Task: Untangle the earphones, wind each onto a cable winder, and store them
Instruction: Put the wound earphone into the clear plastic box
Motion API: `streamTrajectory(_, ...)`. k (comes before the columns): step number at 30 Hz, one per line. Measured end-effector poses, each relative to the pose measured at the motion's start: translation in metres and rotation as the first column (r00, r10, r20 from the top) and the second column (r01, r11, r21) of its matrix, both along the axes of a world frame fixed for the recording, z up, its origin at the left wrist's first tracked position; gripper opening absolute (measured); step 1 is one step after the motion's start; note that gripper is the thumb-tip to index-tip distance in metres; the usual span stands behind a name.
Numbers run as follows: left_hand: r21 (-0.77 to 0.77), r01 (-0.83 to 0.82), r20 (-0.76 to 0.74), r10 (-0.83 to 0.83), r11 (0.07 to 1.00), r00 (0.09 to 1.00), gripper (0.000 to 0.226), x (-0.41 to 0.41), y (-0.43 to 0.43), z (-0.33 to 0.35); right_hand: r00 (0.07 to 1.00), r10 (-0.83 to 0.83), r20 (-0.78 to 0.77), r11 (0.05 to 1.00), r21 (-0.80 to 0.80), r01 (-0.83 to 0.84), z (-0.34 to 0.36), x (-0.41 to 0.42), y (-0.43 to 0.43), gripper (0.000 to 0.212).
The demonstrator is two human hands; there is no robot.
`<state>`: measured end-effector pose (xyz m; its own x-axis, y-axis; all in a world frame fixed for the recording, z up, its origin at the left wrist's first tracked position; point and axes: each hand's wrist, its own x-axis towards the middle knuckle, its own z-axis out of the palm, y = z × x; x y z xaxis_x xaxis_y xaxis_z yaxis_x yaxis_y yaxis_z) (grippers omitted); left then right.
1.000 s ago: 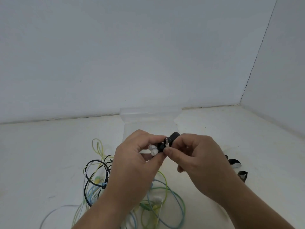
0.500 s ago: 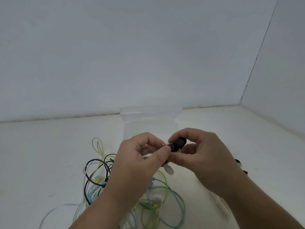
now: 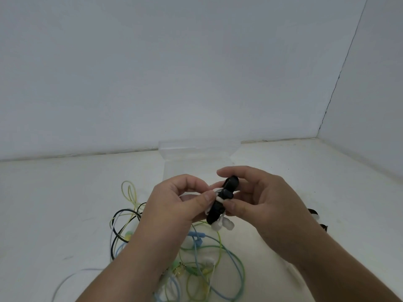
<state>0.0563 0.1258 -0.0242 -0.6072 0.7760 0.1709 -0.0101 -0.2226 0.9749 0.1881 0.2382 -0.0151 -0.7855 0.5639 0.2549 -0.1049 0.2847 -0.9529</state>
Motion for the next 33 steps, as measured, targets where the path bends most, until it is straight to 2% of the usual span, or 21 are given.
streamTrajectory(5,-0.015,-0.032,-0.02,0.031,0.999,0.999,0.03,-0.004,0.0,-0.003,0.999,0.032,0.019,0.999,0.012,-0.032,-0.001,0.0,0.001,0.047)
streamTrajectory(10,-0.003,-0.033,-0.033,0.033,0.999,0.999,0.021,-0.005,-0.001,-0.003,0.999,0.009,0.037,1.0,0.02,-0.01,0.001,0.0,0.0,0.05)
streamTrajectory(14,-0.041,-0.018,-0.05,0.016,0.999,0.999,0.008,-0.002,-0.001,-0.002,0.991,-0.061,0.117,0.98,0.196,0.037,-0.001,0.0,-0.002,0.049)
streamTrajectory(17,-0.034,0.004,-0.027,-0.005,0.999,1.0,0.013,0.0,-0.002,0.0,0.984,-0.104,0.147,0.947,0.318,0.052,-0.003,-0.001,-0.005,0.049)
streamTrajectory(21,-0.021,-0.029,-0.015,0.029,0.999,0.999,0.015,0.001,-0.001,0.0,0.981,-0.118,0.151,0.918,0.394,0.049,-0.008,-0.003,-0.005,0.049)
streamTrajectory(23,-0.051,-0.06,-0.033,0.059,0.997,0.998,0.013,0.003,0.001,-0.003,0.983,-0.112,0.147,0.94,0.338,0.056,-0.008,-0.004,-0.005,0.048)
streamTrajectory(25,-0.093,-0.071,-0.062,0.065,0.993,0.996,0.015,0.005,0.002,-0.002,0.985,-0.119,0.127,0.979,0.182,0.094,-0.007,-0.004,-0.002,0.047)
streamTrajectory(27,-0.149,-0.001,-0.074,-0.011,0.989,0.997,0.014,0.008,0.001,-0.001,0.978,-0.17,0.119,0.985,0.037,0.167,-0.005,-0.003,0.003,0.044)
streamTrajectory(30,-0.27,0.028,-0.134,-0.066,0.962,0.989,0.027,0.01,0.001,-0.002,0.969,-0.204,0.141,0.977,-0.035,0.211,-0.006,-0.003,0.005,0.037)
streamTrajectory(33,-0.251,-0.066,-0.169,0.024,0.966,0.985,0.013,0.01,0.001,0.001,0.987,-0.142,0.079,0.98,-0.132,0.151,-0.004,-0.006,0.001,0.027)
